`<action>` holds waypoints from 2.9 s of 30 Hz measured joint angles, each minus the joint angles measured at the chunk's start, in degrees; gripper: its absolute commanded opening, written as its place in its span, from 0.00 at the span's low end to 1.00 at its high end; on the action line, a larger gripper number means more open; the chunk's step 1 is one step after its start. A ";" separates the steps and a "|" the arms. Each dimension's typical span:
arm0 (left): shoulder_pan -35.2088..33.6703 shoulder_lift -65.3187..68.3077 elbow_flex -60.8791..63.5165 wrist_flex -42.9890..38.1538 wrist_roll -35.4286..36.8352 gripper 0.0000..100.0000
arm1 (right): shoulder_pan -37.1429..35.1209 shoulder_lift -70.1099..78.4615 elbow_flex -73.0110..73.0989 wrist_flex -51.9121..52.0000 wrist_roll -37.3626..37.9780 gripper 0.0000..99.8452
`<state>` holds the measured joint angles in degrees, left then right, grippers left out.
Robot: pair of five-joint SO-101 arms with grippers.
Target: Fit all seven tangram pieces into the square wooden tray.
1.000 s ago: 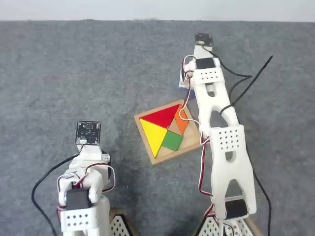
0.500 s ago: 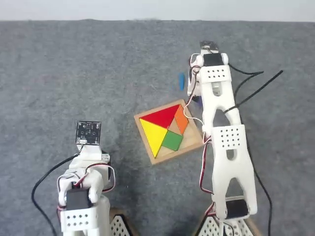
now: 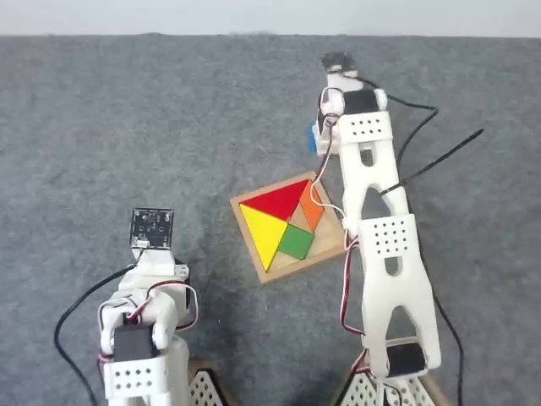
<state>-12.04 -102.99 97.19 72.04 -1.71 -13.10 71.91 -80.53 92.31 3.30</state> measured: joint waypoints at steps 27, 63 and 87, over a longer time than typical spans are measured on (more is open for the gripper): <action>0.00 0.00 0.00 0.00 0.00 0.02 | 6.15 1.76 1.58 7.74 5.80 0.13; 0.00 0.00 0.00 0.00 0.00 0.02 | 7.47 -59.08 94.95 -19.96 -13.36 0.23; 0.00 0.00 0.00 0.00 0.00 0.02 | 7.47 -50.20 90.37 -20.04 -15.38 0.23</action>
<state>-12.04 -102.99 97.19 72.04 -1.71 -5.63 21.71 9.85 72.26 -12.09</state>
